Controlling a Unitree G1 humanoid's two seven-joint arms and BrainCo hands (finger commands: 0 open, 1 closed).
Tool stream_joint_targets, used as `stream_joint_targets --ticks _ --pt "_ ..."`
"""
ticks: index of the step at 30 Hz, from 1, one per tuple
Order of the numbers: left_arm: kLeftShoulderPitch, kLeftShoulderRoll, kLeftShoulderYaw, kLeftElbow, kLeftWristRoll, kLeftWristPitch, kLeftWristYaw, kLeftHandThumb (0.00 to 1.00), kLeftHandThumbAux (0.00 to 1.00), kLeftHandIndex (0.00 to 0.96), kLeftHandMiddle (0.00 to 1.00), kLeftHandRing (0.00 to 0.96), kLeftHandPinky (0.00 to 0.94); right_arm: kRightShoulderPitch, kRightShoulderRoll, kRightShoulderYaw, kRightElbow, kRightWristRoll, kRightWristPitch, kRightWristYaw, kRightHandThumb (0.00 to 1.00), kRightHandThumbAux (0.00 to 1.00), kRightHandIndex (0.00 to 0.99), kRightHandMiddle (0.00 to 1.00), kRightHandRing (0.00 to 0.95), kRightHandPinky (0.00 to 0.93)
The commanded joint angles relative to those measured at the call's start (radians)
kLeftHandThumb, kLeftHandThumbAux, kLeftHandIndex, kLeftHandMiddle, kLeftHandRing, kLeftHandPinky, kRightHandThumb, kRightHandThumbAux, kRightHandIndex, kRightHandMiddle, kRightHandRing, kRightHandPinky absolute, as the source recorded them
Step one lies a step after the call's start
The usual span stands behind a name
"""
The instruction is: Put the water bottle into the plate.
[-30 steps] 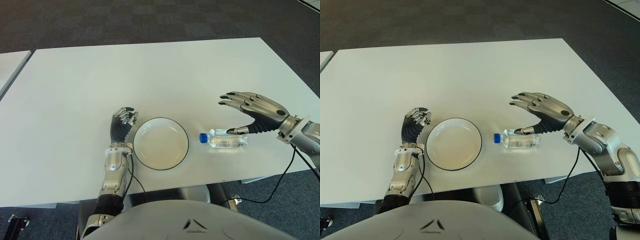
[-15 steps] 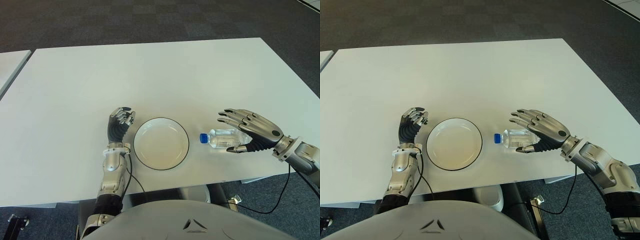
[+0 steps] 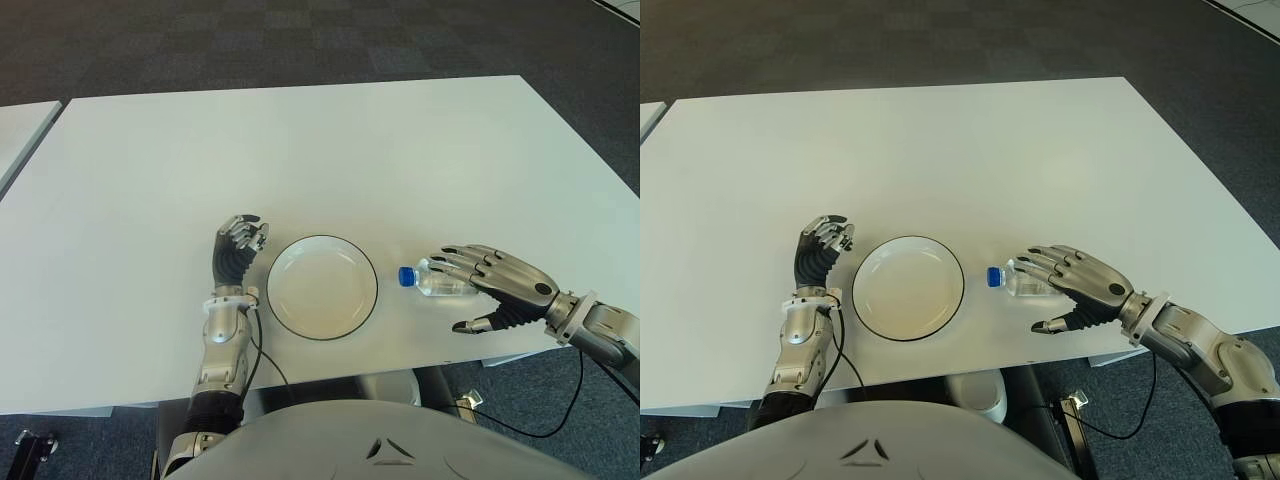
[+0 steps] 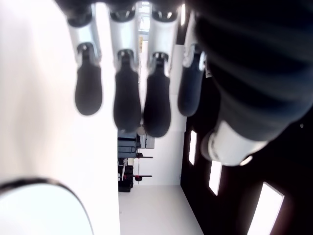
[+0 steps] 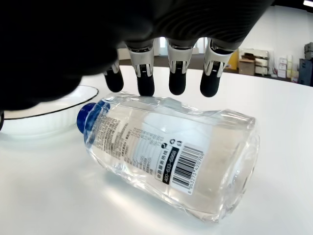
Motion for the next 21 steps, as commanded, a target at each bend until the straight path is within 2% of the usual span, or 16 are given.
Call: stream_joint_targets --ticks 1,6,11,18,21 --pt "0.023 -0.012 0.012 -0.033 0.004 0.059 0.024 0.706 0.712 0.433 0.630 0.623 0.593 0.029 -0.024 0.027 -0.034 -0.087 0.077 0.060 0.497 0.204 0.000 0.000 0.000 0.000" --pt "0.034 -0.020 0.017 -0.056 -0.001 0.073 0.023 0.706 0.711 0.433 0.625 0.612 0.585 0.050 -0.032 0.043 -0.080 -0.152 0.168 0.109 0.517 0.238 0.000 0.000 0.000 0.000" --pt "0.045 -0.023 0.021 -0.075 0.000 0.080 0.023 0.707 0.711 0.433 0.620 0.605 0.586 0.041 -0.021 0.094 -0.124 -0.250 0.283 0.194 0.545 0.274 0.000 0.000 0.000 0.000" --pt "0.062 -0.022 0.026 -0.098 0.008 0.092 0.032 0.707 0.710 0.433 0.618 0.604 0.586 -0.054 0.022 0.202 -0.102 -0.330 0.399 0.310 0.612 0.322 0.000 0.000 0.000 0.000" --pt "0.069 -0.022 0.026 -0.107 0.010 0.096 0.034 0.707 0.710 0.433 0.618 0.605 0.586 -0.086 0.028 0.237 -0.082 -0.352 0.429 0.330 0.646 0.343 0.000 0.000 0.000 0.000"
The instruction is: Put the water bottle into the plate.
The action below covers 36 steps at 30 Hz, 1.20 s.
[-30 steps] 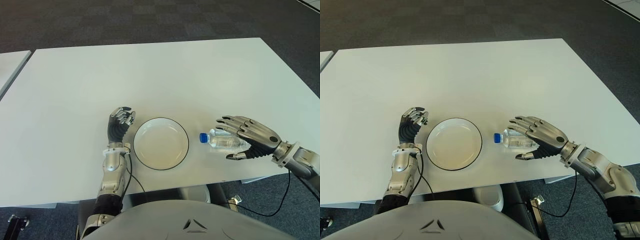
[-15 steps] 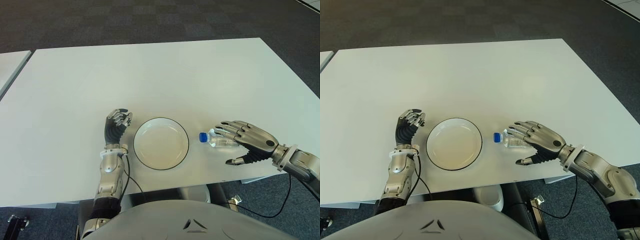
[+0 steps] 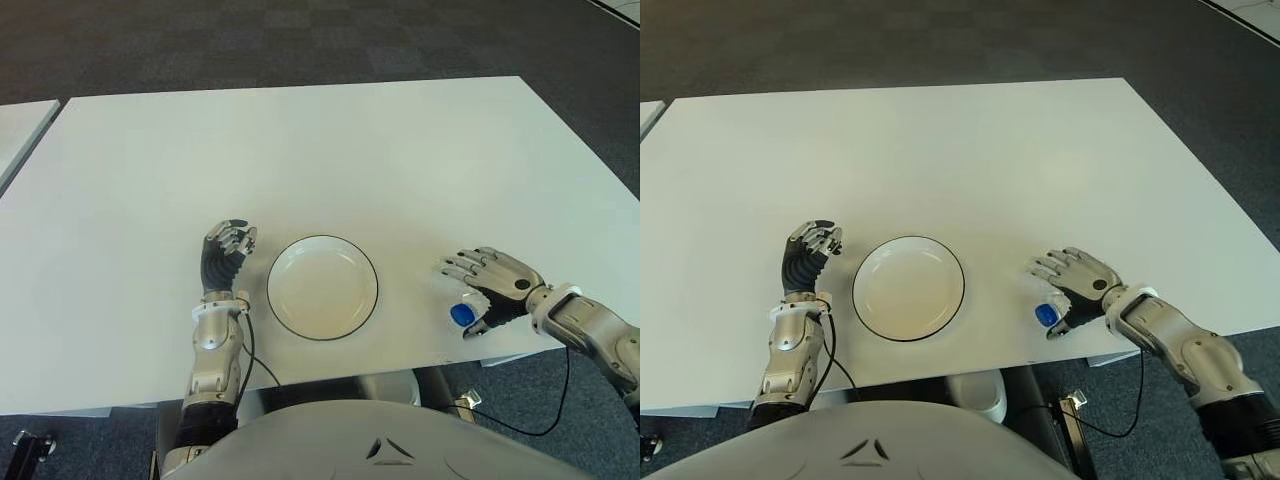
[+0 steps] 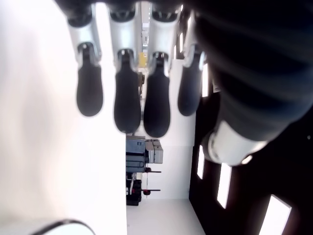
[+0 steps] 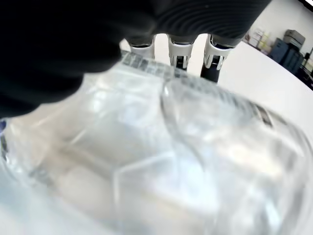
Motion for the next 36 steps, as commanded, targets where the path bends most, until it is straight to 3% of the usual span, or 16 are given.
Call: stream_joint_targets --ticks 1,5,8,14,24,36 --pt "0.018 -0.011 0.004 -0.019 0.010 0.022 0.018 0.707 0.710 0.433 0.617 0.604 0.586 -0.045 0.030 0.094 0.062 -0.079 0.049 0.067 0.656 0.349 0.000 0.000 0.000 0.000" --pt "0.028 -0.010 0.003 -0.031 0.011 0.025 0.020 0.707 0.710 0.433 0.617 0.605 0.589 -0.086 0.031 0.140 0.095 -0.115 0.074 0.072 0.672 0.358 0.000 0.000 0.000 0.000" --pt "0.038 -0.009 0.005 -0.041 0.012 0.022 0.020 0.707 0.710 0.433 0.621 0.608 0.594 -0.165 0.050 0.200 0.163 -0.166 0.089 0.084 0.683 0.365 0.000 0.000 0.000 0.000" --pt "0.050 -0.005 0.006 -0.050 0.013 0.012 0.015 0.706 0.710 0.433 0.629 0.618 0.599 -0.251 0.071 0.268 0.195 -0.188 0.110 0.130 0.745 0.385 0.000 0.000 0.000 0.000" --pt "0.069 -0.007 0.014 -0.076 0.003 0.022 0.010 0.708 0.710 0.434 0.629 0.617 0.594 -0.324 0.103 0.346 0.253 -0.222 0.174 0.152 0.761 0.472 0.000 0.000 0.000 0.000" --pt "0.077 0.000 0.019 -0.087 -0.016 0.020 -0.003 0.708 0.710 0.433 0.627 0.608 0.591 -0.370 0.102 0.395 0.293 -0.211 0.197 0.121 0.760 0.535 0.000 0.000 0.000 0.000"
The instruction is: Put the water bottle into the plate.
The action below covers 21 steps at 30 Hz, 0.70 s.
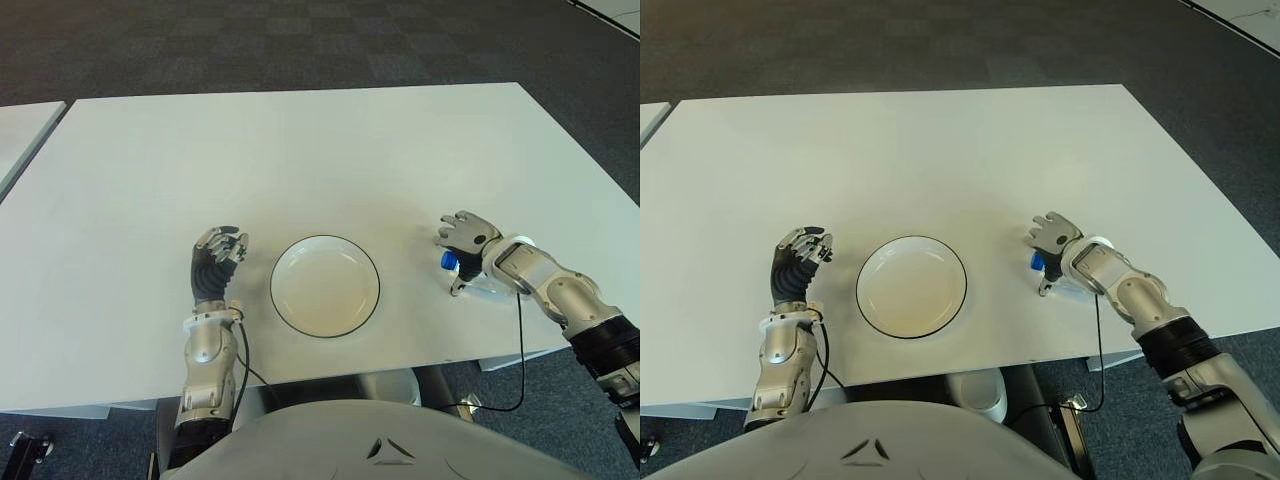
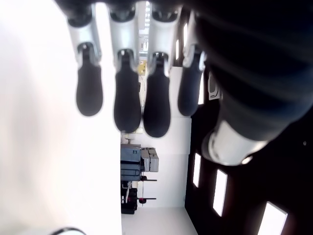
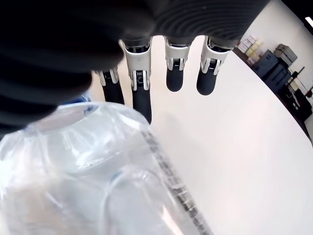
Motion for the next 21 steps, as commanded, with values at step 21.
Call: stream_joint_targets --ticks 21 --pt "-0.007 0.016 0.020 0.015 0.023 0.001 -0.004 0.707 0.712 0.433 0.639 0.629 0.612 0.053 0.005 0.015 0.042 0.049 0.033 -0.054 0.559 0.587 0.054 0.165 0.201 0.298"
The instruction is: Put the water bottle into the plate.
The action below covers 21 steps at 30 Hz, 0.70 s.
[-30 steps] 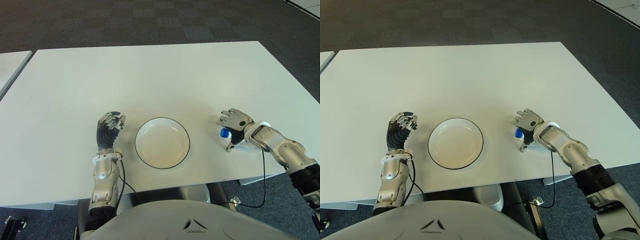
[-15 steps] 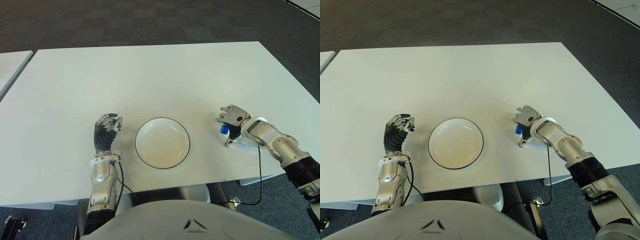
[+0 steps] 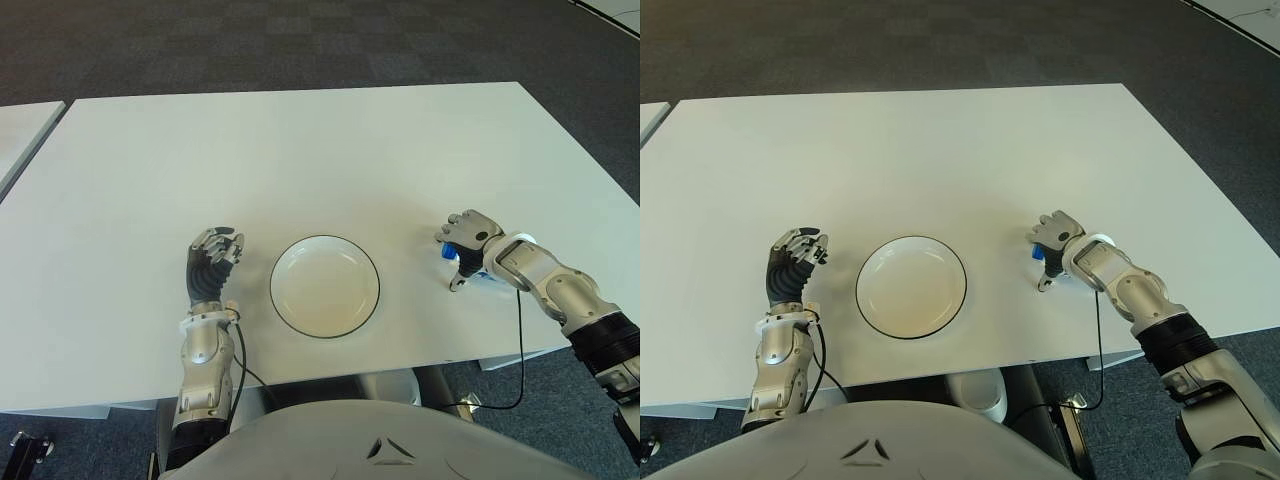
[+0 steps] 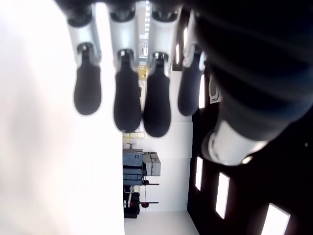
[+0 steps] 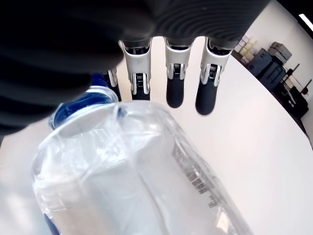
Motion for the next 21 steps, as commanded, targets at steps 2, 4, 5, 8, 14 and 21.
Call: stream_joint_targets --ticks 2,4,5,8,14,21 --pt "-0.006 0.008 0.002 0.018 0.004 -0.005 -0.008 0.707 0.713 0.433 0.639 0.629 0.609 0.065 0.000 0.003 0.005 0.030 0.001 -0.018 0.555 0.585 0.060 0.177 0.213 0.291" --pt "-0.007 0.016 0.001 0.028 -0.002 -0.027 -0.024 0.707 0.713 0.433 0.640 0.630 0.610 0.065 -0.005 -0.009 -0.009 0.050 -0.008 -0.016 0.551 0.581 0.057 0.178 0.214 0.278" --pt "-0.007 0.020 0.001 0.031 -0.004 -0.036 -0.030 0.707 0.713 0.433 0.643 0.633 0.617 0.066 -0.006 -0.012 -0.014 0.056 -0.010 -0.015 0.544 0.571 0.045 0.167 0.203 0.257" --pt "-0.008 0.030 0.002 0.042 -0.011 -0.059 -0.048 0.707 0.714 0.433 0.649 0.639 0.627 0.074 -0.008 -0.028 -0.038 0.085 -0.004 -0.002 0.534 0.558 0.022 0.135 0.170 0.218" --pt "-0.007 0.048 0.008 0.049 -0.021 -0.068 -0.073 0.707 0.715 0.433 0.664 0.655 0.640 0.137 -0.051 -0.120 -0.215 0.175 0.024 0.087 0.534 0.532 0.002 0.014 0.020 0.060" --pt "-0.004 0.051 0.010 0.037 -0.007 -0.045 -0.061 0.707 0.715 0.432 0.665 0.660 0.639 0.233 -0.096 -0.243 -0.397 0.216 0.056 0.164 0.535 0.452 0.000 0.000 0.001 0.005"
